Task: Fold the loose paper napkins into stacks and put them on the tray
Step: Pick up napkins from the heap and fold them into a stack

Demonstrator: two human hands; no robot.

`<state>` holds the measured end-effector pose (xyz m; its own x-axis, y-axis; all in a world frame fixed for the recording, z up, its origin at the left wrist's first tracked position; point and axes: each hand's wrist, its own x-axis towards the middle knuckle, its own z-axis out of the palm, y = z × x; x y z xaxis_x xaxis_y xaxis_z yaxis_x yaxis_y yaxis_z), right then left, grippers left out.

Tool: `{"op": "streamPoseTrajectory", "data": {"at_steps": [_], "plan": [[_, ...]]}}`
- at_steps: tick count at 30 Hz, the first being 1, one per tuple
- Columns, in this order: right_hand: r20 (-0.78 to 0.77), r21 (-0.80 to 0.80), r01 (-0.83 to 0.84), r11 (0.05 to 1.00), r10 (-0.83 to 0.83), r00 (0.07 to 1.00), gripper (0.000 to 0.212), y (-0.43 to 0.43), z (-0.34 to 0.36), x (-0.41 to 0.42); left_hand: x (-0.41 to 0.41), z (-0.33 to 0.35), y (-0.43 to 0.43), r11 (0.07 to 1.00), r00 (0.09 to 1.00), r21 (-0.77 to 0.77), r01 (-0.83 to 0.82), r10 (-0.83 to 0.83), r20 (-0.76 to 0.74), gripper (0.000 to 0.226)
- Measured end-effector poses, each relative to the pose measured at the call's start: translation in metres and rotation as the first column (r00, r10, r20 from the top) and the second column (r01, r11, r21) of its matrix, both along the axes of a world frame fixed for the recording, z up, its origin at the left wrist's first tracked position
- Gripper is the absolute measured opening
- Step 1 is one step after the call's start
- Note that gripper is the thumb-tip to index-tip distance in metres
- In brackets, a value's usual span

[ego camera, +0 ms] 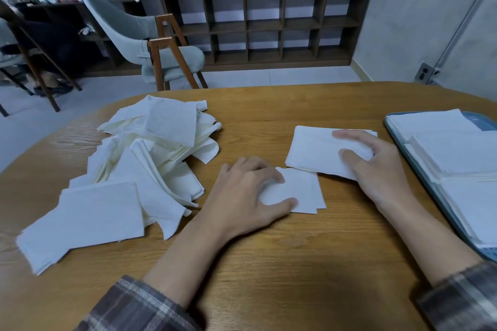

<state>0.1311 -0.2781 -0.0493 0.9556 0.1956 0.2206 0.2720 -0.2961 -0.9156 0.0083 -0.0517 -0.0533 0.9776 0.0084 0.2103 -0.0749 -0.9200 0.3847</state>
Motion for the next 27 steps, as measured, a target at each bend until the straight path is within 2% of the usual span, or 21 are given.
{"op": "streamPoseTrajectory", "data": {"at_steps": [3, 5, 11, 16, 22, 27], "plan": [[0.011, -0.002, 0.008, 1.000, -0.008, 1.000, 0.039, 0.000, -0.002, 0.002, -0.002, 0.003, -0.003, 0.995, 0.996, 0.036, 0.089, -0.088, -0.027, 0.060], [0.017, -0.003, 0.007, 1.000, -0.007, 1.000, 0.038, 0.000, -0.002, 0.002, -0.002, 0.003, -0.003, 0.993, 0.993, 0.021, 0.115, -0.114, -0.016, 0.058], [0.039, 0.037, -0.020, 0.999, 0.019, 0.999, 0.038, 0.000, 0.003, -0.003, -0.001, 0.000, -0.007, 0.973, 0.971, -0.047, 0.225, -0.220, 0.095, 0.020], [0.030, 0.075, -0.139, 0.988, 0.137, 0.990, 0.036, 0.001, 0.009, -0.009, -0.002, 0.001, -0.009, 0.940, 0.969, -0.236, 0.244, -0.231, 0.084, 0.007], [-0.016, 0.145, -0.281, 0.949, 0.286, 0.958, 0.028, 0.003, 0.012, -0.010, -0.002, 0.011, -0.006, 0.840, 0.994, -0.531, 0.110, -0.085, 0.071, 0.011], [-0.029, 0.191, -0.349, 0.917, 0.360, 0.932, 0.021, 0.004, 0.010, -0.009, 0.000, 0.008, -0.003, 0.795, 0.997, -0.604, 0.063, -0.070, 0.011, 0.013]]}}
